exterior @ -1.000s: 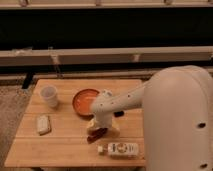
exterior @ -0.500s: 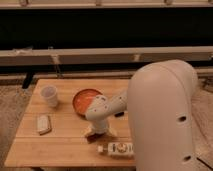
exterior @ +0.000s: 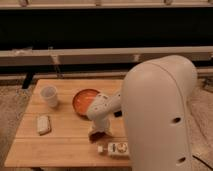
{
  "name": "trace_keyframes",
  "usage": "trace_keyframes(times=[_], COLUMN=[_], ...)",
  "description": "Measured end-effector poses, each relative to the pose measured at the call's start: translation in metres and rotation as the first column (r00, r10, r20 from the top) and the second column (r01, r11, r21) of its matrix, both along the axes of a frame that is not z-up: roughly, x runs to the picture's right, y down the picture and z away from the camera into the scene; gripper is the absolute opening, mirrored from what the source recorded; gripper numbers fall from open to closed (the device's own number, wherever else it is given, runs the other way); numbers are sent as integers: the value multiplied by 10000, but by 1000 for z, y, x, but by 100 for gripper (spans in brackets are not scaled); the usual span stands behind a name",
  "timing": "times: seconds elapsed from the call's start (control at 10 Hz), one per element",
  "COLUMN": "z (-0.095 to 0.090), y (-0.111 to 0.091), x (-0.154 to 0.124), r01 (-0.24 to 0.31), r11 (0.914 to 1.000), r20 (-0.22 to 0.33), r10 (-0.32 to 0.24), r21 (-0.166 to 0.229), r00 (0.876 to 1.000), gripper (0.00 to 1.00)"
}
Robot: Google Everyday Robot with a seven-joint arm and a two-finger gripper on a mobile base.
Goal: Place the pepper in the ceramic bowl
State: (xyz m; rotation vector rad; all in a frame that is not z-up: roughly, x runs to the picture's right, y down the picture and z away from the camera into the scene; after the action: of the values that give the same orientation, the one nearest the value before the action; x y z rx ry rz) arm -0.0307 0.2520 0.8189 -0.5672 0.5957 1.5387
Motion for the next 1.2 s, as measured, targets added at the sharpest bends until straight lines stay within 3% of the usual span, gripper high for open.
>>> trace_keyframes(times=[0.2, 0.4, 0.6, 1.0, 1.2], z=[-4, -6, -8, -36, -38], y=[-3, -5, -8, -46, -60], x=[0, 1, 0, -3, -6], r01=[50, -8, -4, -65, 6], r11=[10000, 10000, 10000, 10000, 10000], r20=[-3, 4, -5, -155, -246], r10=[-50, 8, 4, 65, -6], r21=[-10, -9, -11, 20, -13], r00=[10000, 10000, 10000, 9999, 9997], gripper=[11, 0, 0, 0, 0])
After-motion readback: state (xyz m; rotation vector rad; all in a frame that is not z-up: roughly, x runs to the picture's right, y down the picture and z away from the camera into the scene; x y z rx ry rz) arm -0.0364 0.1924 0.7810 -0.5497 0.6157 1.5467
